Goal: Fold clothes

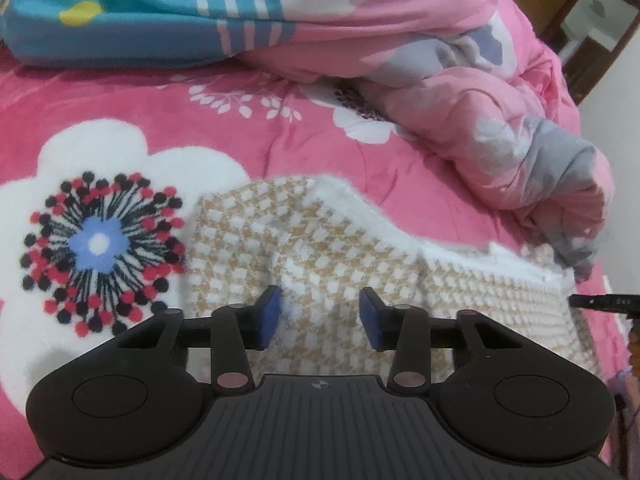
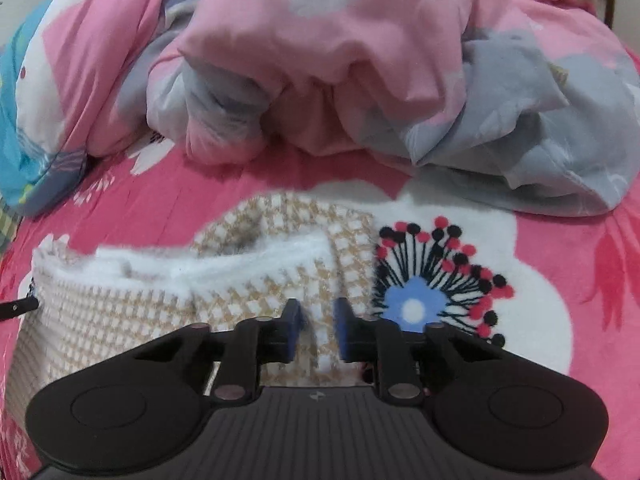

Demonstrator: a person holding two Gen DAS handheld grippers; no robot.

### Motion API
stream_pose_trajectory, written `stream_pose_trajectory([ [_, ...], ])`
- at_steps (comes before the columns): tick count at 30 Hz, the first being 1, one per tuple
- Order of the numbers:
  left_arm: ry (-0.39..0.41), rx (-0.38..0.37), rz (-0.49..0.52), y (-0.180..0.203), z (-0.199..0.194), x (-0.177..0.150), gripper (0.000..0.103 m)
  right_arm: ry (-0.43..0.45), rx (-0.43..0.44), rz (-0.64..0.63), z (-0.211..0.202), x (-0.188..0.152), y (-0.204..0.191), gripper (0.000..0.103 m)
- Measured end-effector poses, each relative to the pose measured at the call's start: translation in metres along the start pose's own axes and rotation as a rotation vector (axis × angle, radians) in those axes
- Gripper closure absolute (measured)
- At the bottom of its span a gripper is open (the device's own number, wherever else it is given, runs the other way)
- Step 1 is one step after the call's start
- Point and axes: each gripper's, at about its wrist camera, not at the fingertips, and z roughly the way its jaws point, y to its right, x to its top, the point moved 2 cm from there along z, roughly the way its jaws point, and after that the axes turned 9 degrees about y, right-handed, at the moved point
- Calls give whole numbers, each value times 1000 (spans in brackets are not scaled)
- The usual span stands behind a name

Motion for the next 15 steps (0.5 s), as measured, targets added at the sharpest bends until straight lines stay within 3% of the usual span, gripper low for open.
stream_pose_trajectory([
  [3, 4, 27, 41, 6, 3, -3, 81, -8, 6, -21, 2, -3, -2, 92],
  [6, 1, 40, 39, 6, 5, -3, 81, -4, 6, -7, 4, -3, -2, 90],
  [11, -6, 46, 6, 4, 7, 1, 70, 0, 35, 69, 2, -2, 5, 79],
  [15, 3, 73, -21, 1, 17, 4, 59, -21, 41, 76, 11, -4, 8, 78],
])
